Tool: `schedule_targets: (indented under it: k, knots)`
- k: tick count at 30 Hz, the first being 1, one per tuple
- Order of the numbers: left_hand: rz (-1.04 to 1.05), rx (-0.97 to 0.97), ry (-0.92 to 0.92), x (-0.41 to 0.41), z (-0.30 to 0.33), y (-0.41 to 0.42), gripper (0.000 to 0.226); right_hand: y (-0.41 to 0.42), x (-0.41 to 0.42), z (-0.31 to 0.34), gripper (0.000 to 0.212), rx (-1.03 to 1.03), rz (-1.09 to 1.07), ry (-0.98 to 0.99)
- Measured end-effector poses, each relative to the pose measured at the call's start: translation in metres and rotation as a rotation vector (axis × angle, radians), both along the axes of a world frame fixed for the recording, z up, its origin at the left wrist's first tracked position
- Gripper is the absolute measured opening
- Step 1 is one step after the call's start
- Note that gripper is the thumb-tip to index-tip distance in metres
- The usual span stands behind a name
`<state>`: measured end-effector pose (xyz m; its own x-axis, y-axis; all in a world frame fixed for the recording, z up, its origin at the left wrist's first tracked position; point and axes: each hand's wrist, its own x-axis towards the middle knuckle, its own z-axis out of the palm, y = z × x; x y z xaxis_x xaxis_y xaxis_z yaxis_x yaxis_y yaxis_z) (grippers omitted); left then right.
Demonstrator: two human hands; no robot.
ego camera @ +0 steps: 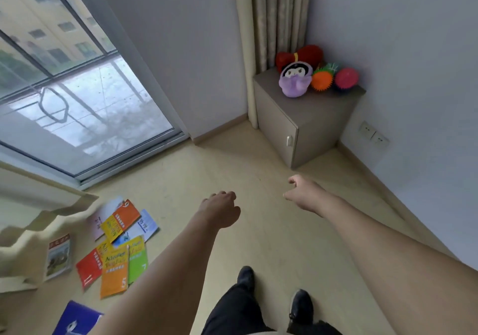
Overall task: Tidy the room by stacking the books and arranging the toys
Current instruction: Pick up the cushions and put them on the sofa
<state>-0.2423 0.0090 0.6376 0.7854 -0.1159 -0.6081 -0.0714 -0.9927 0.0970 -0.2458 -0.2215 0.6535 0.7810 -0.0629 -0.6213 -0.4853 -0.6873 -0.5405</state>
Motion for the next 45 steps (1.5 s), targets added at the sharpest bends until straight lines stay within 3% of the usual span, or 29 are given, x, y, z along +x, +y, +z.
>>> schedule_targets:
  k: [11,23,36,42,45]
  knots:
    - [0.146,-0.027,-0.174,-0.149,0.04,-0.013,0.049,0.003,-0.141,0.0,0.06,0.033,0.141,0.009]
    - [0.269,0.013,-0.053,-0.37,-0.007,0.025,0.05,-0.01,-0.343,-0.03,0.059,0.009,0.101,0.06]
    - [0.048,0.009,0.093,-0.469,-0.047,-0.118,0.049,-0.156,-0.458,-0.066,0.06,-0.014,-0.04,0.131]
    - [0.008,-0.015,0.149,-0.485,-0.1,-0.196,0.051,-0.233,-0.475,-0.129,0.064,-0.121,0.062,0.232]
    - [0.036,-0.031,0.225,-0.489,-0.163,-0.225,0.051,-0.26,-0.468,-0.198,0.068,-0.168,0.16,0.275]
